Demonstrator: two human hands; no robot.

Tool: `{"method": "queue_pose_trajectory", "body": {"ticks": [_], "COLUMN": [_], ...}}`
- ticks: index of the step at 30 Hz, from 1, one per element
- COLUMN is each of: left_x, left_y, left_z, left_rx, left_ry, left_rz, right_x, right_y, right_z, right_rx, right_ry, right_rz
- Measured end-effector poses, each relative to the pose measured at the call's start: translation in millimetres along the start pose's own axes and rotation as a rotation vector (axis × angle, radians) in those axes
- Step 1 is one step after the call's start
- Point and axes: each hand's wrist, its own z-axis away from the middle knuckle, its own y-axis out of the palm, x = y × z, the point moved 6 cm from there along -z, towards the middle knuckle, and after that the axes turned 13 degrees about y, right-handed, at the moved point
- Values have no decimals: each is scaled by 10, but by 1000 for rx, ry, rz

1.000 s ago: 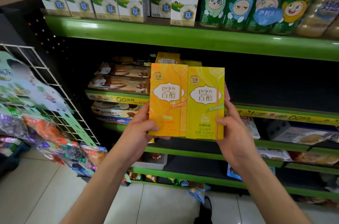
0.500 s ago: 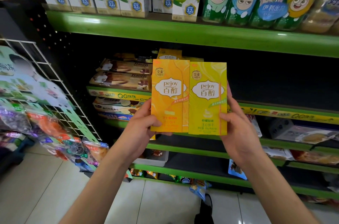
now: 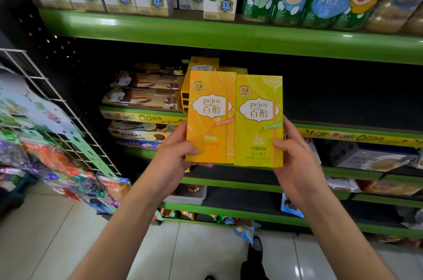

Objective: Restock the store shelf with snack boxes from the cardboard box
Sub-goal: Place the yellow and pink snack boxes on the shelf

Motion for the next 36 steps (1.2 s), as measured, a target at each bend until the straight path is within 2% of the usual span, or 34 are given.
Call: {"method": "queue_pose_trajectory", "body": {"ticks": [17, 24, 32, 36], "left_x": [9, -50, -518, -735], "left_y": [-16, -45, -448, -494], "left_z": [38, 41, -345, -825], "left_rx": [10, -86, -263, -215], "left_ry": [-11, -52, 2, 35], "left_rz": [1, -18, -213, -273], "right_x": [-23, -15, 427, 731], "right_y": [-2, 12, 61, 141], "right_z": [7, -2, -248, -621], "right_rx": [-15, -25, -106, -167], "right_ry": [15, 24, -2, -37], "right_rz": [-7, -47, 59, 200]}}
